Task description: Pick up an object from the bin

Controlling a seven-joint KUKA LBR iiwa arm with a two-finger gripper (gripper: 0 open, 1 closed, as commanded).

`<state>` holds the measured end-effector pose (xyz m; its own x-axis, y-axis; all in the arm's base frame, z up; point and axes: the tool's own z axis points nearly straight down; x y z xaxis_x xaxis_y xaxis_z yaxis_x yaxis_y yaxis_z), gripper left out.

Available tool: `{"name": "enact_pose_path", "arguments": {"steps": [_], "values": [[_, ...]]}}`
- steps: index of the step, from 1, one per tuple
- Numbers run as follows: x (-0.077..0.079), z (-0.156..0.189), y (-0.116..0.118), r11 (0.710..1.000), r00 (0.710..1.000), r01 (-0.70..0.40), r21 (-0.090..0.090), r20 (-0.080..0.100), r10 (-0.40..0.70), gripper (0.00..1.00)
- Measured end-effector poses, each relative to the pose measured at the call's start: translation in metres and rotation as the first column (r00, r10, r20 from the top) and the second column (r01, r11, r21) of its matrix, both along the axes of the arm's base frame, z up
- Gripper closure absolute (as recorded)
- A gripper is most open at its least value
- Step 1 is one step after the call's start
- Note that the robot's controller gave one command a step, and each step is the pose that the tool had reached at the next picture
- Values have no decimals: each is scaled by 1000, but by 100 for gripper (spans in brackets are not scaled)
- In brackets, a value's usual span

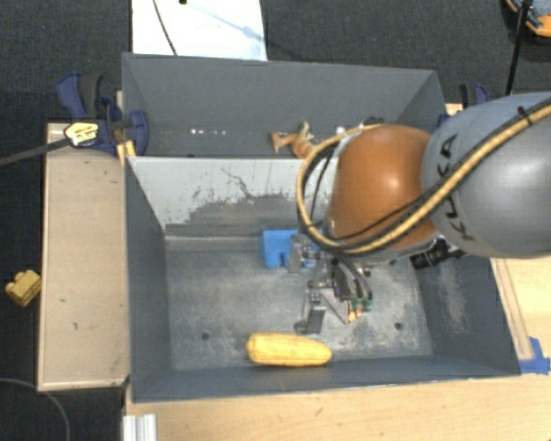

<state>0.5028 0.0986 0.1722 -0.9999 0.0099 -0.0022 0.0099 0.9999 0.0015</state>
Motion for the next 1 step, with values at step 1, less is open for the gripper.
{"name": "enact_pose_path", "arguments": {"steps": [1], "values": [[0, 0, 0, 1000, 1000, 1, 0, 0, -1, 0]]}}
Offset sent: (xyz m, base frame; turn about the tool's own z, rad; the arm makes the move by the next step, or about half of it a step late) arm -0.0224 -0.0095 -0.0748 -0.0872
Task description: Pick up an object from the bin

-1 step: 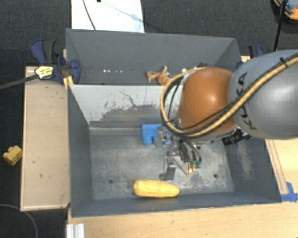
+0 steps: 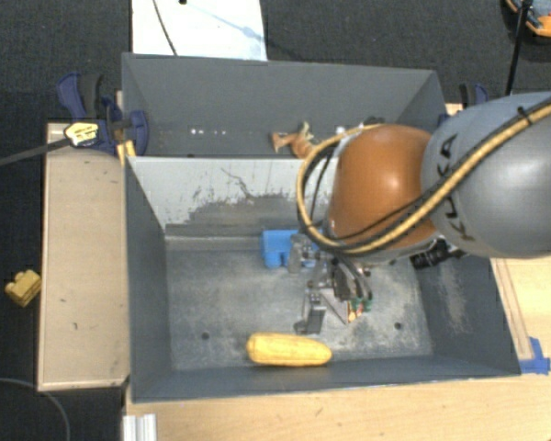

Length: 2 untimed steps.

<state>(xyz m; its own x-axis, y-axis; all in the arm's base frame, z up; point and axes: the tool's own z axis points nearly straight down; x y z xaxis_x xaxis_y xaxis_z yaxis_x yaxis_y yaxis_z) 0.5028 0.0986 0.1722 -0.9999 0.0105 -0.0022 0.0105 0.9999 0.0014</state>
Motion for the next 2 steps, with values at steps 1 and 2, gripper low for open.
{"name": "enact_pose_path", "arguments": {"steps": [1, 2], "values": [[-16, -56, -7, 997, 997, -71, 0, 6, 71, 0], [-17, -90, -24, 997, 997, -81, -1, -5, 81, 0]]}}
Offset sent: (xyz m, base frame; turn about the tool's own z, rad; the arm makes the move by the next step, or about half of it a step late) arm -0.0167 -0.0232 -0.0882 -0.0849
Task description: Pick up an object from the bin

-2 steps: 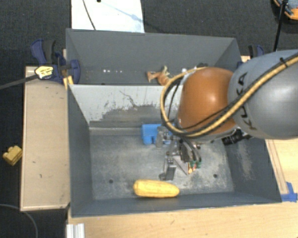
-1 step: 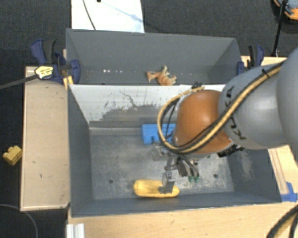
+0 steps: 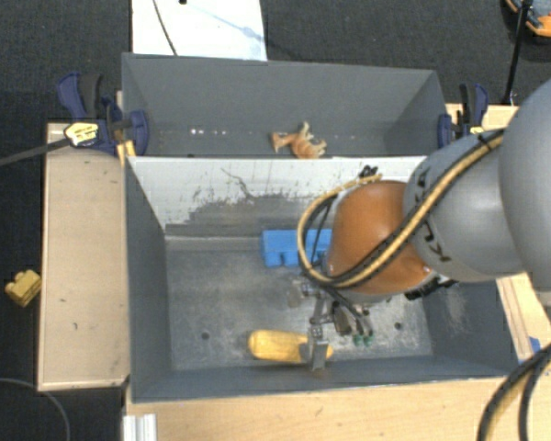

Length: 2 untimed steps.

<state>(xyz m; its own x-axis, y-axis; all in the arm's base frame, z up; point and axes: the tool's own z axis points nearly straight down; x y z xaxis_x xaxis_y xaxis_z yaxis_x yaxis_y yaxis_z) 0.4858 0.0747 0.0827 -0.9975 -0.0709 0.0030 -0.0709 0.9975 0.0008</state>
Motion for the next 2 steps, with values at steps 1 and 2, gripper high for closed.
{"name": "enact_pose_path", "arguments": {"steps": [1, 2], "values": [[-2, -6, 32, 998, 998, -55, -3, 2, 55, 0], [-5, -10, 66, 986, 986, -164, 0, 4, 164, 100]]}}
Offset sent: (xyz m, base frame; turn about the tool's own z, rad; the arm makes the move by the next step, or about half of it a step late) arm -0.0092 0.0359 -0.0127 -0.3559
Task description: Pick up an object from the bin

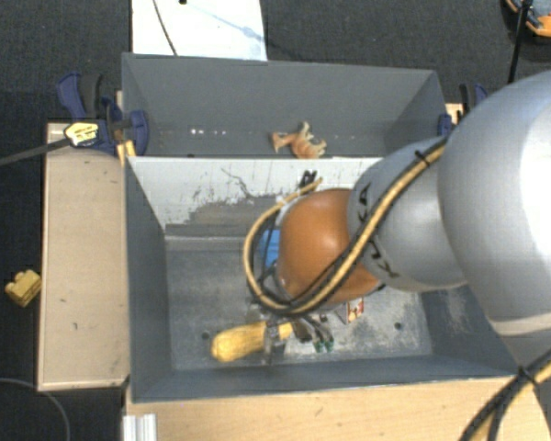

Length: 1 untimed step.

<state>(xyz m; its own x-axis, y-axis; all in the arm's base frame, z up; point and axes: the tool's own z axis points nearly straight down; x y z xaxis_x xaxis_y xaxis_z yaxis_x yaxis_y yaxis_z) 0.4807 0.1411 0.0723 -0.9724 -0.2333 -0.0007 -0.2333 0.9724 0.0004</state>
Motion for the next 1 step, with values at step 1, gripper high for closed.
{"name": "enact_pose_path", "arguments": {"steps": [1], "values": [[-1, 0, -5, 999, 999, -32, 0, -1, 32, 100]]}}
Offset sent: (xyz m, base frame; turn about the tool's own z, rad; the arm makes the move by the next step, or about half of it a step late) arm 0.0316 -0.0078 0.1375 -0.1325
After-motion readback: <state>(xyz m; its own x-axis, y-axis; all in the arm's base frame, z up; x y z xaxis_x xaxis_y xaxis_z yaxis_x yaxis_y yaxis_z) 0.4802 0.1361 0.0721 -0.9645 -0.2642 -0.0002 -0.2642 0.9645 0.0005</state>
